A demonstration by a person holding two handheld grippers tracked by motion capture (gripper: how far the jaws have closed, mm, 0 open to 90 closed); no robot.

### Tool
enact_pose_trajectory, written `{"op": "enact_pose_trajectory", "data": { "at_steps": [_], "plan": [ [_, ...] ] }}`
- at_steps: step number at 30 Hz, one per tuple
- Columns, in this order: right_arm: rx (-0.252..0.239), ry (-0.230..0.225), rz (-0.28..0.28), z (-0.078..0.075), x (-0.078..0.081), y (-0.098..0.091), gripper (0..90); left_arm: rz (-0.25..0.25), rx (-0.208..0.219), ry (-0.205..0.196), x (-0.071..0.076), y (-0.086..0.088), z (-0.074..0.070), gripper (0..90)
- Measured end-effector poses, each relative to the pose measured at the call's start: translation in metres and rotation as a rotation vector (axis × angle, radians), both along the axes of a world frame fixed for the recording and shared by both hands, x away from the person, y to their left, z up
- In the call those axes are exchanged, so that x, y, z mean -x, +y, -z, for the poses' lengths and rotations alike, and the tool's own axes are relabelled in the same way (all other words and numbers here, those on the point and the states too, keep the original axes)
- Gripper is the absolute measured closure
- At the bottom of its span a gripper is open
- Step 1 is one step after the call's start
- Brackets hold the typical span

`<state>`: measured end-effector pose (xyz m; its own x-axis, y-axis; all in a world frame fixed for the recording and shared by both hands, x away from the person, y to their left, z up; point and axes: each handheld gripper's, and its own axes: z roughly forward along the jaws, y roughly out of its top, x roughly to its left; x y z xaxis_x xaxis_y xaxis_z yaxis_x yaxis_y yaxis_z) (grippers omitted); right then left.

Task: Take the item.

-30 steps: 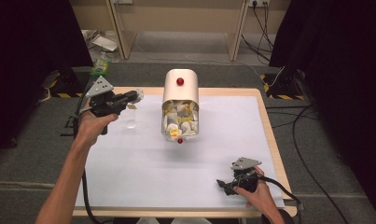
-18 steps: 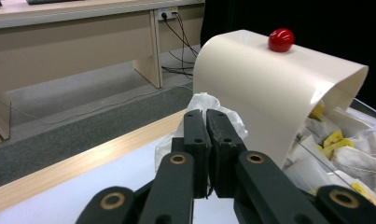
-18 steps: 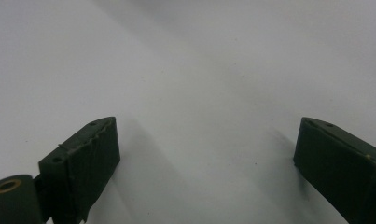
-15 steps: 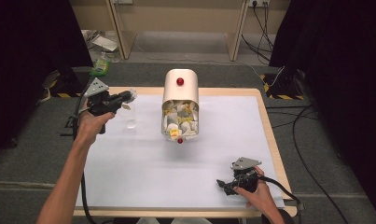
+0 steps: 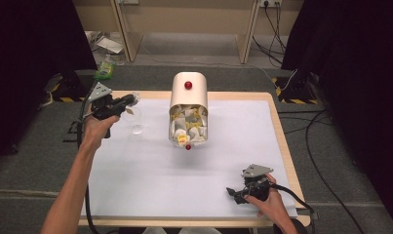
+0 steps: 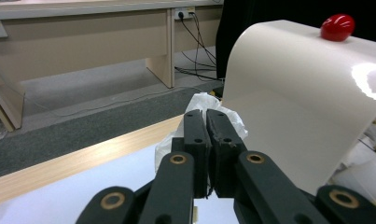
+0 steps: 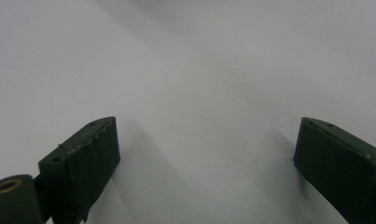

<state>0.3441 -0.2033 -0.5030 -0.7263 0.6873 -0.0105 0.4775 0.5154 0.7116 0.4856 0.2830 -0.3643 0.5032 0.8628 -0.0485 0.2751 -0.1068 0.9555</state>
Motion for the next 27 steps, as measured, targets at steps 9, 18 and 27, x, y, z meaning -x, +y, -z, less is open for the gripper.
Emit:
{"op": "enact_pose_trajectory", "data": {
  "at_steps": [9,18,27],
  "plan": [
    [0.000,0.001,0.001,0.000,0.000,0.000,7.6,-0.027,0.000,0.035,-0.013,0.003,0.015,86.5],
    [0.000,0.000,0.000,0.000,0.000,0.000,7.6,-0.056,0.001,0.084,-0.020,0.008,0.035,86.4],
    [0.000,0.000,0.000,0.000,0.000,0.000,7.6,-0.066,-0.008,0.122,-0.023,0.012,0.050,85.9]
  ]
}}
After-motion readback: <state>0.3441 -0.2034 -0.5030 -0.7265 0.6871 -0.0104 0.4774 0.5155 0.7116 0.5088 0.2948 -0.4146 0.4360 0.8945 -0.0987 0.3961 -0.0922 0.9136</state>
